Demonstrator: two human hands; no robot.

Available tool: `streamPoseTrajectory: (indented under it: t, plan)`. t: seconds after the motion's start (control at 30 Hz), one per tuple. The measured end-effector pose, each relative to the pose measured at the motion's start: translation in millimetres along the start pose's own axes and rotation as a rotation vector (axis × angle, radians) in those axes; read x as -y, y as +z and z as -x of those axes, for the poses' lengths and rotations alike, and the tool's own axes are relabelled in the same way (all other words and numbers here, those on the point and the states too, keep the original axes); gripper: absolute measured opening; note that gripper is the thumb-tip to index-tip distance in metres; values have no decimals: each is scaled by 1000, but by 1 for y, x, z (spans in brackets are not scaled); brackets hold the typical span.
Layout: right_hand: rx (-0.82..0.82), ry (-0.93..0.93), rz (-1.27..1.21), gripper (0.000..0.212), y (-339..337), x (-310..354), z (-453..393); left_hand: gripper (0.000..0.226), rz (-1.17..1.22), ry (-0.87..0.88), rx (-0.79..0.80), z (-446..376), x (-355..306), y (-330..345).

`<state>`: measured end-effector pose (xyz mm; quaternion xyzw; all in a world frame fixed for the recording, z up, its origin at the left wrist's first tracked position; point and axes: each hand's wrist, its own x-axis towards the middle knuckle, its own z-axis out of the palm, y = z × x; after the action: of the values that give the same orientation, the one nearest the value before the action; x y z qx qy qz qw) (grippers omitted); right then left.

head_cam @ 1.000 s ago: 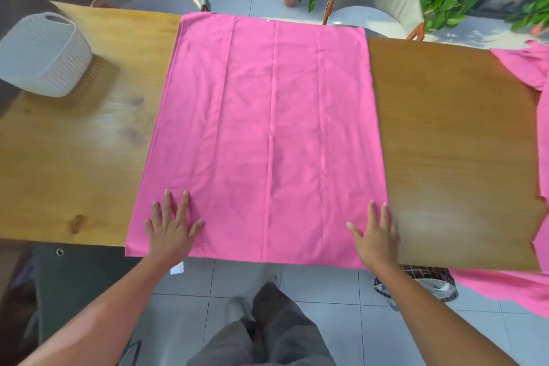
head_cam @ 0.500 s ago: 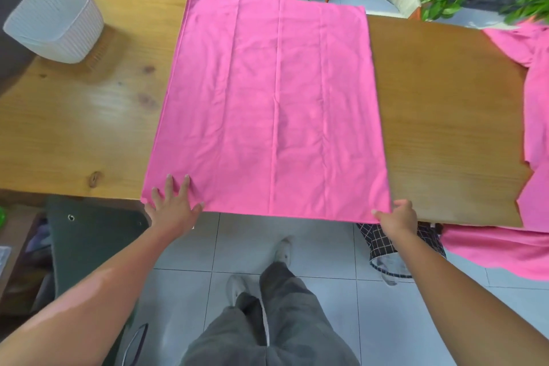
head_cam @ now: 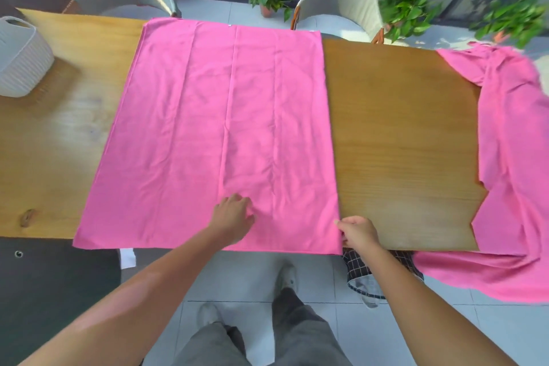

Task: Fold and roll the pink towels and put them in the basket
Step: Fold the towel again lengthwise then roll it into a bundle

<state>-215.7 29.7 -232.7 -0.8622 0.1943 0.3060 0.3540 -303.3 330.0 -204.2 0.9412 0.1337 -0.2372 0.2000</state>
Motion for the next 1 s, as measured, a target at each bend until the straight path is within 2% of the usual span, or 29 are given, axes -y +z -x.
streamPoseTrajectory:
  t: [0.13,0.23,0.33,0.43,0.5,0.57,0.63,0.73,0.9,0.93,1.0]
  plan:
    - [129,-51,-91,14,-17,17,-22,31,60,58,-8,-27,-73,7]
    - [209,-53,-208,26,-27,31,-41,34,195,62,29,-38,-120,23]
    - [314,-27,-296,35,-35,49,-56,51,315,1,49,-48,-160,39]
    - [389,-5,-383,41,-37,62,-70,73,305,-62,66,-59,-188,51]
    - [401,6,-420,43,-37,71,-79,80,277,-93,43,-64,-200,59]
    - [415,4,-434,43,-35,79,-88,75,255,-133,6,-66,-209,65]
    - [435,1,-441,41,-33,86,-96,58,251,-162,-20,-68,-214,67]
    - [441,-13,-446,34,-28,95,-105,42,287,-179,-53,-70,-215,64]
    - [358,-80,-352,5,-15,111,-126,45,417,-101,-40,-64,-196,62]
    - [314,-106,-324,9,-12,118,-130,45,433,-90,-43,-61,-190,63]
    - [198,-155,-294,33,-10,135,-135,40,448,-60,-57,-57,-182,63]
